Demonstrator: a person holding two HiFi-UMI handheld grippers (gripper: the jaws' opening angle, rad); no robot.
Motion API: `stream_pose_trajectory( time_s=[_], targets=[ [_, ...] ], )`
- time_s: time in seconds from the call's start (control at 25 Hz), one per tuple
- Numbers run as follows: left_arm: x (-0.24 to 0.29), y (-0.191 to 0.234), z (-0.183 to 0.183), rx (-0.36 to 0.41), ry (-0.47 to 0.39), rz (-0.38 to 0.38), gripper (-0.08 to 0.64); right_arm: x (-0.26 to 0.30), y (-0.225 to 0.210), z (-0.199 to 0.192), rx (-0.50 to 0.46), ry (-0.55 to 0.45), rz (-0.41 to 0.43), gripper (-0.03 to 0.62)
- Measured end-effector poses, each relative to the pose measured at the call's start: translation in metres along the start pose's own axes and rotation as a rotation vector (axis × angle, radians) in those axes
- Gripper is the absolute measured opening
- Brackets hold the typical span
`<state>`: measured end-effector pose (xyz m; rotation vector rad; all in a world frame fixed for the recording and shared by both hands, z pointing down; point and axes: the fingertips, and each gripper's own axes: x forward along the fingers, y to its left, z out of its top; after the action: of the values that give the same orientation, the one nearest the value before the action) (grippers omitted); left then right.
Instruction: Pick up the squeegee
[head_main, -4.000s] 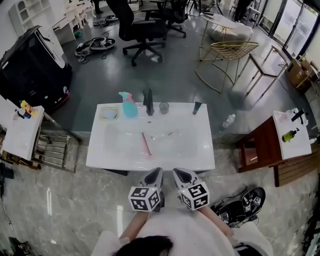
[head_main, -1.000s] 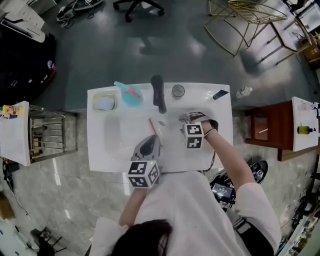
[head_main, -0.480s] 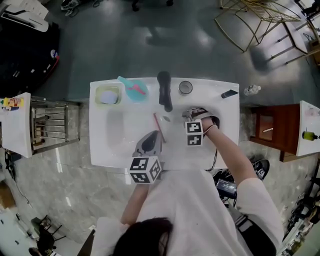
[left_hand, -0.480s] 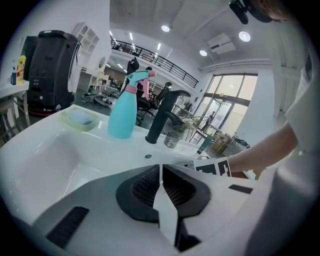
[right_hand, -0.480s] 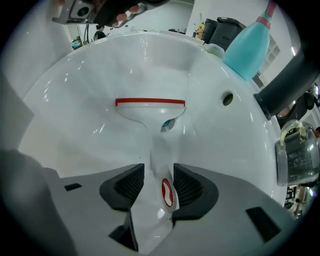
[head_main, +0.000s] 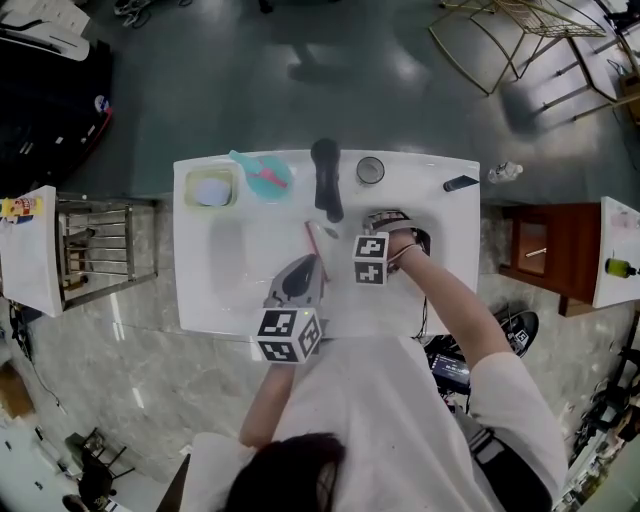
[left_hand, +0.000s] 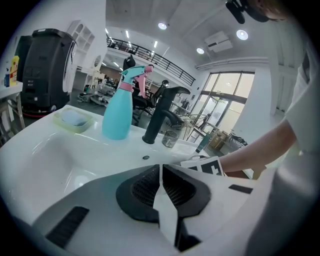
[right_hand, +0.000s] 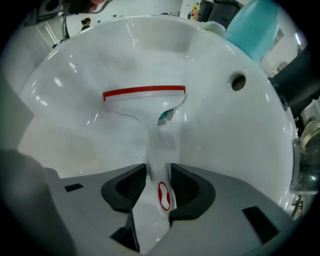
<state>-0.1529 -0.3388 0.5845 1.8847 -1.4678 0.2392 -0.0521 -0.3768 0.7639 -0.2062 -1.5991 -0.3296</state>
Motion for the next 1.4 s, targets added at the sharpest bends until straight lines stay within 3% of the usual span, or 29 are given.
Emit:
stream_pose_trajectory(
  time_s=[0.12,0.28,0.96,1.4],
  targets=[
    [0.0,-0.001,-0.003,0.0,0.005,-0.005,0.04,0.003,0.007,0.0,0.011,0.033,0.095,0.126],
    [-0.001,-0.001,-0.007,-0.008,0.011,-0.001,0.04,0.002,0.007,-0.001,0.027,0.048,0.124,0.118],
    [-0.013,0.005,-0.004,-0.047,-0.023,0.025,0.04,-0.006,0.012,-0.002,-0.047,-0.019,0.086,0.121],
    [-0.023,0.007,-0.003,-0.054,-0.055,0.039,0.04,-0.028,0.011,0.004,0.045,-0.111,0.019,0.121]
  ],
)
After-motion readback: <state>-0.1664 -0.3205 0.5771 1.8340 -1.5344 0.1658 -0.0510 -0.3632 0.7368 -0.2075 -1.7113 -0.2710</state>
